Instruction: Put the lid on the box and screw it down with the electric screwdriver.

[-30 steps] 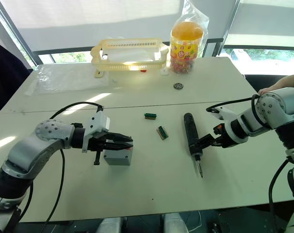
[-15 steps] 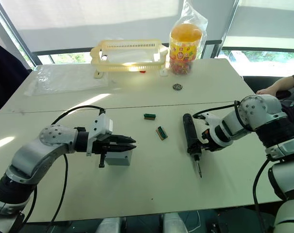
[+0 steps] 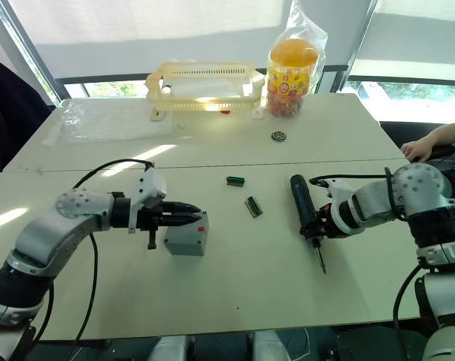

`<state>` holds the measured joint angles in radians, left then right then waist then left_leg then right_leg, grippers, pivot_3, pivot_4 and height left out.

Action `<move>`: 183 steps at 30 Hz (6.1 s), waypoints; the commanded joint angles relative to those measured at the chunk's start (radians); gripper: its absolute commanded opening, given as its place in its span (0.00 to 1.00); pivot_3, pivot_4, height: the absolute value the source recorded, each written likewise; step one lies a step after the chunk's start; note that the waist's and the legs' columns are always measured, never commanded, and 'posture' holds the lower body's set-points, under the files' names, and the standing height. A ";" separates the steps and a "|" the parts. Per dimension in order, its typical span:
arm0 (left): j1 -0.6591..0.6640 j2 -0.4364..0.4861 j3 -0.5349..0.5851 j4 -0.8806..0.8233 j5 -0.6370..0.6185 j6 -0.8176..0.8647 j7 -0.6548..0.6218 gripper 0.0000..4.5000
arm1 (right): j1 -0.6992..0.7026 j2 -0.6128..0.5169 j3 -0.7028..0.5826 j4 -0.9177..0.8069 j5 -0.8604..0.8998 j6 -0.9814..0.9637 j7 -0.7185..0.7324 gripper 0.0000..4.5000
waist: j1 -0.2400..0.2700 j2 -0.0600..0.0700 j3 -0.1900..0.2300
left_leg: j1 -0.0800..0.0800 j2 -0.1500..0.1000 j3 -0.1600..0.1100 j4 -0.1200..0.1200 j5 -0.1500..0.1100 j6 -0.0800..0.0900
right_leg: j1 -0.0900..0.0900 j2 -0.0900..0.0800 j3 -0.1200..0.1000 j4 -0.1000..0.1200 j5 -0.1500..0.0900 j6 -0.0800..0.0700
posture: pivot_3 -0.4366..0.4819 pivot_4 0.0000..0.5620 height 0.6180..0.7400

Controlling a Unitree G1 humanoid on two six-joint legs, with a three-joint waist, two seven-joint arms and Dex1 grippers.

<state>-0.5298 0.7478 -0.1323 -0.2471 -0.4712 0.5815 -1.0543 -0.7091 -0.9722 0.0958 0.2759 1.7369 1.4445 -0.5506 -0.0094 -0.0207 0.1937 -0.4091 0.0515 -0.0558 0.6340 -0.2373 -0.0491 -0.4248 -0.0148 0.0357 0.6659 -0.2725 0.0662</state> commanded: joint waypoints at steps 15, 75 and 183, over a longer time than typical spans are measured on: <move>-0.065 0.084 0.025 0.147 0.012 0.049 -0.187 0.15 | 0.343 0.283 -0.113 -0.976 -0.695 -0.843 0.365 0.39 | -0.021 0.006 0.002 | 0.001 0.001 0.001 -0.003 0.000 0.001 | -0.003 0.003 0.005 0.000 -0.001 0.000 | 0.48 0.27 1.00; 0.182 0.051 0.032 -0.037 0.069 0.019 0.068 0.15 | 0.328 0.859 0.140 -0.597 -1.361 -1.165 0.979 0.39 | -0.027 0.006 0.001 | 0.002 0.001 0.001 -0.002 0.000 0.000 | -0.003 0.002 0.005 0.003 0.000 0.000 | 0.48 0.27 1.00; 0.189 0.026 0.032 -0.027 0.082 0.008 0.098 0.15 | 0.297 0.889 0.096 -0.522 -1.404 -1.185 1.030 0.39 | -0.029 0.006 0.000 | 0.003 0.001 0.001 -0.002 0.000 0.000 | -0.002 0.002 0.005 0.004 0.000 0.000 | 0.48 0.27 1.00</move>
<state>-0.3472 0.7725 -0.0917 -0.2803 -0.4030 0.5805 -0.9556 -0.3965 -0.0960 0.2012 -0.1862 0.3198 0.2779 0.4774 -0.0380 -0.0147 0.1941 -0.4058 0.0527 -0.0543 0.6319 -0.2372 -0.0489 -0.4268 -0.0125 0.0405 0.6696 -0.2730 0.0667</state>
